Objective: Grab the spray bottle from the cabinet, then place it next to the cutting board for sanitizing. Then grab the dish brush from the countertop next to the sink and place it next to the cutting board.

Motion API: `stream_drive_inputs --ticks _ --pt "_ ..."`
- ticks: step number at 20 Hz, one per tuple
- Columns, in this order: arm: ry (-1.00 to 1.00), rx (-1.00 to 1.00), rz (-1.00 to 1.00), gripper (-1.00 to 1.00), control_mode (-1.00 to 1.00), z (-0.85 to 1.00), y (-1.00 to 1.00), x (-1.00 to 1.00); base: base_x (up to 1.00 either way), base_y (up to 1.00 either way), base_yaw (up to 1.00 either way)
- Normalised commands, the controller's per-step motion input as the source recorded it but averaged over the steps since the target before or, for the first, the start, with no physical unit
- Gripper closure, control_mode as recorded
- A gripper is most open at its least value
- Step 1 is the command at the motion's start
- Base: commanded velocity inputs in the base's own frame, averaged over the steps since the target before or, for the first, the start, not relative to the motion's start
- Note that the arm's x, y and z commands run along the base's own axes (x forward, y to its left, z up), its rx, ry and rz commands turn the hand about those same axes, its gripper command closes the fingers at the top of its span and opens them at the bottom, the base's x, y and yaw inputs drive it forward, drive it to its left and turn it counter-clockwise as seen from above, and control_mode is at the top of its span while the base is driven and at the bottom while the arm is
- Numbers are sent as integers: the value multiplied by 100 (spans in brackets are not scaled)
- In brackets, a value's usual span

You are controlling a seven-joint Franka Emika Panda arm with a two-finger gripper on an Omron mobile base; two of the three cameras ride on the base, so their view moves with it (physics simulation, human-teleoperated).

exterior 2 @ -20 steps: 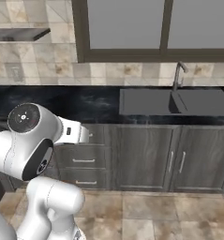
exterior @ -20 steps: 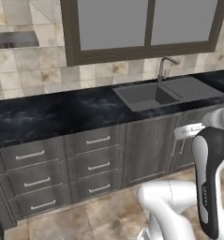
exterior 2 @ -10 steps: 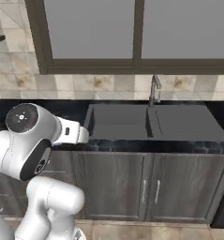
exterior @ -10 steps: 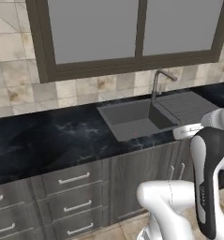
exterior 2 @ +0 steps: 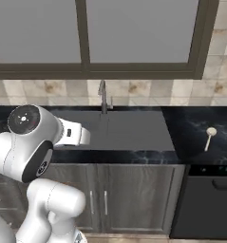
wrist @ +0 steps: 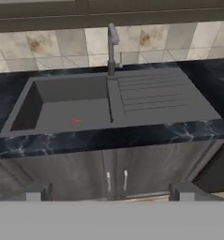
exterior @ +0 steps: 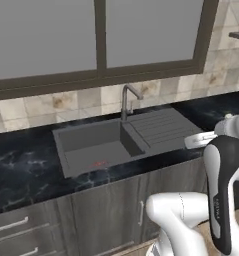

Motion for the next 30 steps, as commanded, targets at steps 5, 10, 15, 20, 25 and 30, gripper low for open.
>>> stream_drive_inputs --ticks 5,10,15,20,25,30 --pt "0 0 0 -100 100 0 0 0 0 -100 -12" --pt "0 0 0 -100 100 0 0 0 15 -99 -12" --pt "0 0 0 -100 100 0 0 0 37 -82 -8" --pt "0 0 0 -100 100 0 0 0 99 -19 9" --pt "0 0 0 -100 100 0 0 0 75 -14 22" --pt "0 0 0 -100 100 0 0 0 8 -43 20"
